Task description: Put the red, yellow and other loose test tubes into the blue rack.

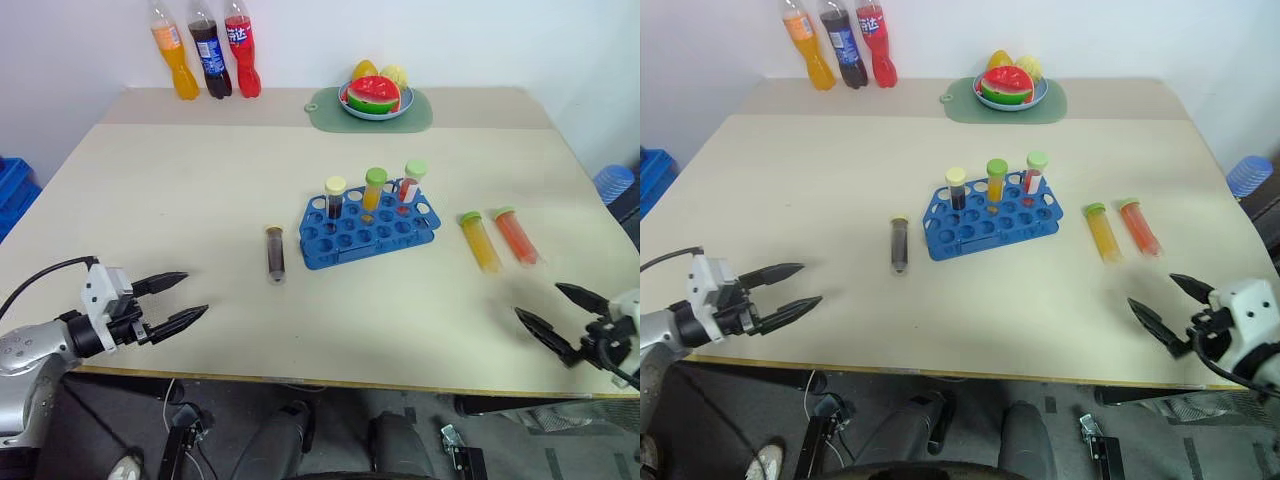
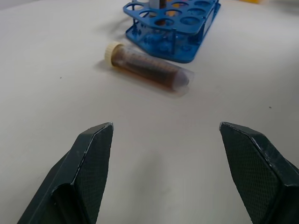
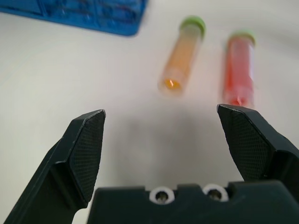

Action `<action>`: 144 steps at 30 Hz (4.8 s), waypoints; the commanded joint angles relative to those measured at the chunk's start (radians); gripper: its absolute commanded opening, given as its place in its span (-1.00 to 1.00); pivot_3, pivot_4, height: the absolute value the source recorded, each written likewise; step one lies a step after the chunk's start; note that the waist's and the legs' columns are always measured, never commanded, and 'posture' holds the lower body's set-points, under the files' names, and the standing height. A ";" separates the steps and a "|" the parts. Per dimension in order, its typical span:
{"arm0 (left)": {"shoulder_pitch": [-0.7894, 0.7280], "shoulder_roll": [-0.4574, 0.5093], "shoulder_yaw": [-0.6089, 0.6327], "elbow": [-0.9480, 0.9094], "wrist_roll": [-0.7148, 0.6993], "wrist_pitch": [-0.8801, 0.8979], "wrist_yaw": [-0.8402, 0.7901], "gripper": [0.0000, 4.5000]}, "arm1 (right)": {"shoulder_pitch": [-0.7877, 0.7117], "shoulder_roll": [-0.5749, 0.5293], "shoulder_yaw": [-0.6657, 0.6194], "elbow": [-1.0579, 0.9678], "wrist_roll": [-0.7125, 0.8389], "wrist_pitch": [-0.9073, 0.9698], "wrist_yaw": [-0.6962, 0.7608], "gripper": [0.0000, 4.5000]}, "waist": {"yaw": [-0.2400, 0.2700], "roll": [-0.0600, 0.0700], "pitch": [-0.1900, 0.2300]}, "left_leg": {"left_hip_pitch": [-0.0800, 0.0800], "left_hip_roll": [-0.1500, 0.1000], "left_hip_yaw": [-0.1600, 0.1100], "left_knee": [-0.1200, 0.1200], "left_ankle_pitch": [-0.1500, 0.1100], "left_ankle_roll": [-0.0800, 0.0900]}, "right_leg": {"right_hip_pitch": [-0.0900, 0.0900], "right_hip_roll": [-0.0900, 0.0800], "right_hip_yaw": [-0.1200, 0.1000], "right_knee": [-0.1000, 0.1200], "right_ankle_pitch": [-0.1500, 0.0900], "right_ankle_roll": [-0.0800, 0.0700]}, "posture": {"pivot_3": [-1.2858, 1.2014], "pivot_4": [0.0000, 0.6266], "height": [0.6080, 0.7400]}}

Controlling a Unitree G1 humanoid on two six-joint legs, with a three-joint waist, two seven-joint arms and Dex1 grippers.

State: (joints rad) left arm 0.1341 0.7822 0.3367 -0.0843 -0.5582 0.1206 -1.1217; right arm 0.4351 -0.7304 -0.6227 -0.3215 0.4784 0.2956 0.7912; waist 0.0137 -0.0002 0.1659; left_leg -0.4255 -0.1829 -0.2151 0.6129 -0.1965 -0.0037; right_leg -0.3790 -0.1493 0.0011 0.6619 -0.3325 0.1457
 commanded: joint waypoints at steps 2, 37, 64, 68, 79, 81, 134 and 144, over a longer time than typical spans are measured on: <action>-0.025 -0.001 -0.003 -0.033 -0.016 0.026 -0.001 0.66 | -0.013 0.015 -0.015 -0.012 -0.002 -0.025 -0.004 0.88 | -0.002 0.000 0.000 | 0.000 0.000 0.002 0.000 0.000 0.001 | 0.000 0.000 0.001 -0.001 0.000 0.000 | 0.03 -0.52 1.00; -0.254 -0.126 -0.137 -0.133 -0.082 0.261 0.100 0.66 | -0.446 -0.058 0.094 0.345 -0.042 -0.025 -0.029 0.88 | -0.005 0.001 0.001 | 0.000 0.001 0.007 0.001 0.000 0.002 | 0.000 0.000 0.005 -0.001 0.001 0.000 | 0.03 -0.52 1.00; -0.279 -0.153 -0.268 -0.199 -0.030 0.237 0.042 0.68 | -1.639 -0.070 0.780 1.538 -0.541 0.327 0.152 0.64 | -0.040 0.001 0.002 | -0.003 0.003 0.025 -0.002 0.000 0.002 | -0.010 0.000 0.019 0.002 0.004 0.006 | 0.03 -0.52 1.00; -0.228 -0.149 -0.231 -0.264 -0.063 0.271 0.092 0.68 | -1.657 -0.046 0.814 1.600 -0.605 0.284 0.165 -0.18 | -0.032 0.001 0.002 | -0.003 0.003 0.025 -0.001 0.000 0.002 | -0.010 0.000 0.019 0.003 0.004 0.007 | 0.03 -0.52 1.00; -0.171 -0.166 -0.207 -0.310 -0.079 0.279 0.162 0.68 | -1.621 -0.159 0.840 1.535 -0.714 -0.134 0.127 -0.67 | -0.026 0.002 0.003 | -0.002 0.003 0.025 -0.001 0.000 0.001 | -0.011 0.000 0.019 0.003 0.005 0.007 | 0.03 -0.52 1.00; -0.170 -0.174 -0.211 -0.304 -0.077 0.274 0.170 0.68 | -1.580 -0.174 0.772 1.468 -0.645 -0.197 0.166 -0.67 | -0.031 0.002 0.003 | -0.003 0.003 0.026 -0.001 0.000 0.001 | -0.011 0.000 0.020 0.003 0.005 0.007 | 0.03 -0.52 1.00; -0.201 -0.210 -0.217 -0.266 -0.084 0.273 0.185 0.68 | -1.002 0.528 0.448 0.829 -0.189 -0.520 -0.277 -0.67 | -0.032 0.002 0.002 | 0.005 0.011 0.024 0.000 0.002 -0.001 | -0.010 0.014 0.024 0.006 0.010 0.003 | 0.03 -0.52 1.00; -0.211 -0.214 -0.221 -0.252 -0.081 0.268 0.174 0.68 | -0.980 0.580 0.474 0.836 -0.207 -0.566 -0.305 -0.67 | -0.033 0.003 0.002 | 0.006 0.014 0.025 -0.002 0.002 -0.002 | -0.010 0.016 0.024 0.006 0.011 0.001 | 0.03 -0.52 1.00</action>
State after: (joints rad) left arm -0.0664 0.5682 0.1003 -0.3229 -0.6244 0.4048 -0.9421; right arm -0.5586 -0.1690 -0.1613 0.5071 0.2777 -0.2700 0.4935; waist -0.0192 0.0024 0.1674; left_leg -0.4194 -0.1692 -0.1905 0.6107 -0.1943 -0.0057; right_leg -0.3892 -0.1332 0.0252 0.6676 -0.3217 0.1469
